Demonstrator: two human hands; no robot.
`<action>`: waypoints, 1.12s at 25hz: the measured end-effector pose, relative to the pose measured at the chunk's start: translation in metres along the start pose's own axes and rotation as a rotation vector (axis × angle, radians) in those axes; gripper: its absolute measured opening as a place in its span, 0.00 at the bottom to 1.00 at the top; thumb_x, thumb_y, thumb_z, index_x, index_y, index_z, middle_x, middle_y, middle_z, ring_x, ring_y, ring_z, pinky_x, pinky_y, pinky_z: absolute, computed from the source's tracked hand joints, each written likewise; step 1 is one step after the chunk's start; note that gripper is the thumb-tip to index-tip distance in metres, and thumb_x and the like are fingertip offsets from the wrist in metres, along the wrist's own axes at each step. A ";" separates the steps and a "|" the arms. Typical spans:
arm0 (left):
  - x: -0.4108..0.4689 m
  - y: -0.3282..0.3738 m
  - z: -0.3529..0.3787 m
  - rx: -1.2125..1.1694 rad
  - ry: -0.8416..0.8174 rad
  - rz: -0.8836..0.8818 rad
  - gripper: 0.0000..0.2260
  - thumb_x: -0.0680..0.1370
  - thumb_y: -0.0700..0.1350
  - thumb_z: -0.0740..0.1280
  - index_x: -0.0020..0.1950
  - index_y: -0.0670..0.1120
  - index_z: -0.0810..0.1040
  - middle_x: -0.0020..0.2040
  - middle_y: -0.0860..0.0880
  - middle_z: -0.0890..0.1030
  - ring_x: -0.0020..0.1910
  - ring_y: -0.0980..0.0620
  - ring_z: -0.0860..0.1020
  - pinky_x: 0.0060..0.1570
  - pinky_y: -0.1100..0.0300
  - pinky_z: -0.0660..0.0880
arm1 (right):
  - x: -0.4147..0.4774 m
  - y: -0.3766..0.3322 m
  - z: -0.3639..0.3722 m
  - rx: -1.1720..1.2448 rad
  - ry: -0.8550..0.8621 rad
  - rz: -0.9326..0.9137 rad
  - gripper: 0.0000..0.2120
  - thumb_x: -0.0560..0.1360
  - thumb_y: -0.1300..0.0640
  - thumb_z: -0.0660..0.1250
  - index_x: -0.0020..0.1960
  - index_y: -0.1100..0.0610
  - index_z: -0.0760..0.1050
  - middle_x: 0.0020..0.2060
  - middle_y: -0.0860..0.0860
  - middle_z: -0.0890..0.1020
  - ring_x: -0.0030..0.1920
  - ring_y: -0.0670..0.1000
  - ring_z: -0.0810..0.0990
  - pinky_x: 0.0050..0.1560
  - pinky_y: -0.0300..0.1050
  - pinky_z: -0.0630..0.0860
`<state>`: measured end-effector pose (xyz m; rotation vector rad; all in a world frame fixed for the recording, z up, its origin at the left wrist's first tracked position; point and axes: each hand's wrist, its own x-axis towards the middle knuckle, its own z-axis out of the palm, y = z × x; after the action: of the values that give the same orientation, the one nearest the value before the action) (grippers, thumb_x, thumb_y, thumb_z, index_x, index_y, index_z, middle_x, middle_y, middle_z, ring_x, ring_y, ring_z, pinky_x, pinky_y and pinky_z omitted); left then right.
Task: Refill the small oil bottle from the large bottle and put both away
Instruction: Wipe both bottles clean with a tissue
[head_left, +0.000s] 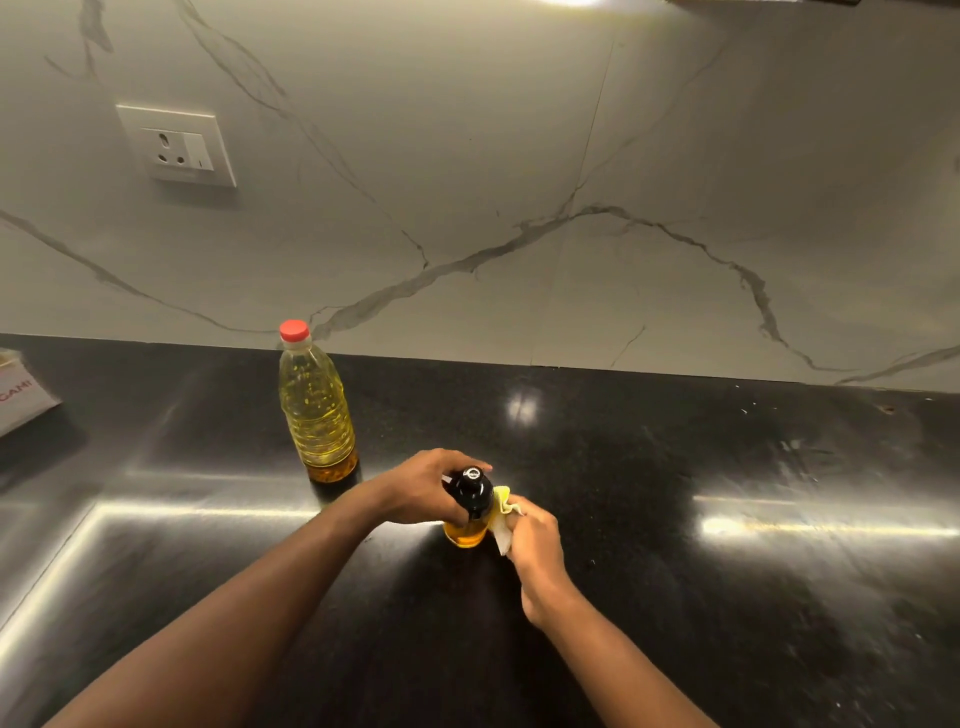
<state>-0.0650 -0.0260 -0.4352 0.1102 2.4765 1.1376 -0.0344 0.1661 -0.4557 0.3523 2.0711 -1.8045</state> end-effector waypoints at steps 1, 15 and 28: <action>-0.003 -0.002 0.002 -0.014 -0.022 -0.013 0.40 0.67 0.47 0.77 0.78 0.60 0.68 0.72 0.57 0.72 0.71 0.54 0.71 0.68 0.55 0.74 | -0.002 -0.003 -0.003 0.027 -0.002 -0.045 0.14 0.80 0.59 0.61 0.44 0.54 0.85 0.43 0.52 0.87 0.47 0.49 0.81 0.52 0.48 0.76; -0.015 -0.009 0.046 -0.039 0.521 0.063 0.22 0.61 0.59 0.78 0.54 0.58 0.84 0.46 0.58 0.78 0.47 0.60 0.78 0.44 0.66 0.74 | 0.004 0.002 -0.019 -1.073 -0.145 -0.698 0.27 0.84 0.56 0.48 0.83 0.52 0.57 0.83 0.50 0.61 0.83 0.48 0.57 0.83 0.56 0.55; -0.010 -0.016 0.016 -0.037 0.289 0.081 0.21 0.64 0.54 0.82 0.54 0.67 0.82 0.54 0.61 0.78 0.55 0.59 0.79 0.56 0.57 0.80 | 0.003 -0.019 0.000 -0.541 -0.126 -0.406 0.19 0.81 0.66 0.59 0.59 0.49 0.84 0.49 0.47 0.85 0.51 0.47 0.82 0.53 0.42 0.78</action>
<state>-0.0474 -0.0273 -0.4530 0.0377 2.7216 1.3139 -0.0450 0.1628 -0.4395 -0.3410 2.5495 -1.3185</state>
